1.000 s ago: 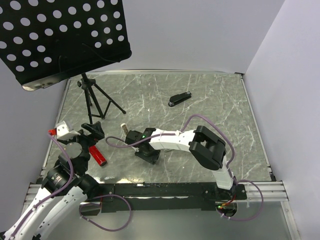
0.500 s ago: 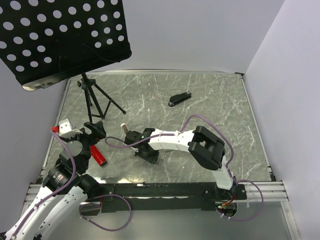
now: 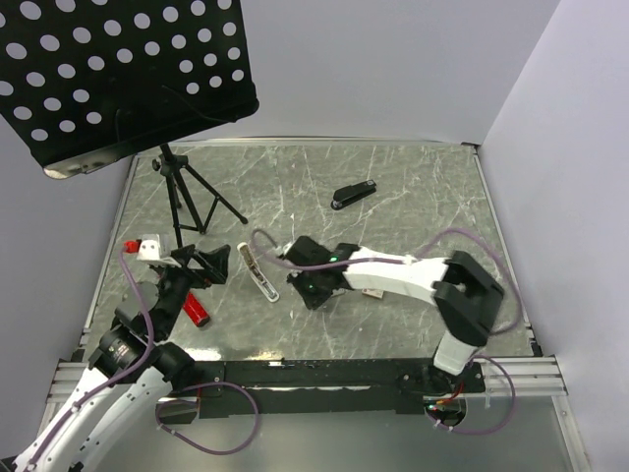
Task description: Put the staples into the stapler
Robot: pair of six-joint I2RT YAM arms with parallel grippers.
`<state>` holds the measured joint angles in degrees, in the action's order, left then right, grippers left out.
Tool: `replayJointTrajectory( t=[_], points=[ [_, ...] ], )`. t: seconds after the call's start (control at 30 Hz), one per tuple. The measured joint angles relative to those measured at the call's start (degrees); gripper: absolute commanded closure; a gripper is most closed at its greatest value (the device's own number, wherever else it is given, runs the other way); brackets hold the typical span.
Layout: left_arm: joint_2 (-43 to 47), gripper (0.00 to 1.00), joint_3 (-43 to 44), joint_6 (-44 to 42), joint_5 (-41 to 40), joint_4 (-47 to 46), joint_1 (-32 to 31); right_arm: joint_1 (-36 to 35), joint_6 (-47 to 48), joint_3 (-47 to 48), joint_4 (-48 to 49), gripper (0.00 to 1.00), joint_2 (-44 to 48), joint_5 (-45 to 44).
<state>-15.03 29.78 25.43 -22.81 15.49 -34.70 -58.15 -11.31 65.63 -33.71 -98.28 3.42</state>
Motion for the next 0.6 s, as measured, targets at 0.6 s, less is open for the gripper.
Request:
replayJointTrajectory(
  t=[0.6],
  points=[
    [-15.72,0.03,-2.60,-18.21,40.70,-18.80,-4.07,20.06,-16.44,-22.84,28.76,0.88,35.26,25.40]
  ],
)
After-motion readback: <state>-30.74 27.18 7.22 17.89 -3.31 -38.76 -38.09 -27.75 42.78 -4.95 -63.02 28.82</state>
